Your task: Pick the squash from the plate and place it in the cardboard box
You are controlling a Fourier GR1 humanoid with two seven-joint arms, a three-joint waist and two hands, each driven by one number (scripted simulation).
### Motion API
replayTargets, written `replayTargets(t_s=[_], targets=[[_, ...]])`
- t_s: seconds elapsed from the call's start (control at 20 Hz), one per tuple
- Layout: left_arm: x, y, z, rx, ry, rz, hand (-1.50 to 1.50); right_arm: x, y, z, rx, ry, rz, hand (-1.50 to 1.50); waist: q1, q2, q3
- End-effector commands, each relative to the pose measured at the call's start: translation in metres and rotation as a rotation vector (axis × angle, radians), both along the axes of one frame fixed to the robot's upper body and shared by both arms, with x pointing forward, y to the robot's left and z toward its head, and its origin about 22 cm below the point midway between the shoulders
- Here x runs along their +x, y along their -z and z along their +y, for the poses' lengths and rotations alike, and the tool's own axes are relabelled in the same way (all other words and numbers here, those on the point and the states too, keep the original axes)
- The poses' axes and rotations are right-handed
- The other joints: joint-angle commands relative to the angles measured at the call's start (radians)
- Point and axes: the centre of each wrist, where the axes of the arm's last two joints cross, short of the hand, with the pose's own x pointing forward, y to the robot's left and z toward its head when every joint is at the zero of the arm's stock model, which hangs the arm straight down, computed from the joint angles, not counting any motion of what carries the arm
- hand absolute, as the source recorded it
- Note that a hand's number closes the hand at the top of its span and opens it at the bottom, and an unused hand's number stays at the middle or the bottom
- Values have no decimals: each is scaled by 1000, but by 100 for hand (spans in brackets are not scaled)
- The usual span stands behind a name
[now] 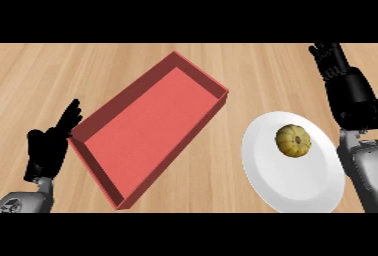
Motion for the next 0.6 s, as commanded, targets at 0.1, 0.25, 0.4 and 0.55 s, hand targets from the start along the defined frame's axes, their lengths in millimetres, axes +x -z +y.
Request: replayTargets(t_s=[0.1, 0.25, 0.4, 0.55], targets=[[-7, 4, 19, 95, -33, -13, 0, -46, 34, -27, -52, 393, -223, -150, -104, -26, -1], [-16, 4, 37, 164, -78, -3, 0, -68, 43, -70, -88, 692, -311, -150, -230, -62, 5], [-21, 9, 38, 140, -105, 18, 0, -92, 73, -105, -16, 1079, -256, -150, -290, -45, 12], [-30, 15, 37, 144, -85, 16, 0, -119, 88, -80, -125, 1137, -435, -150, -228, -42, 2]])
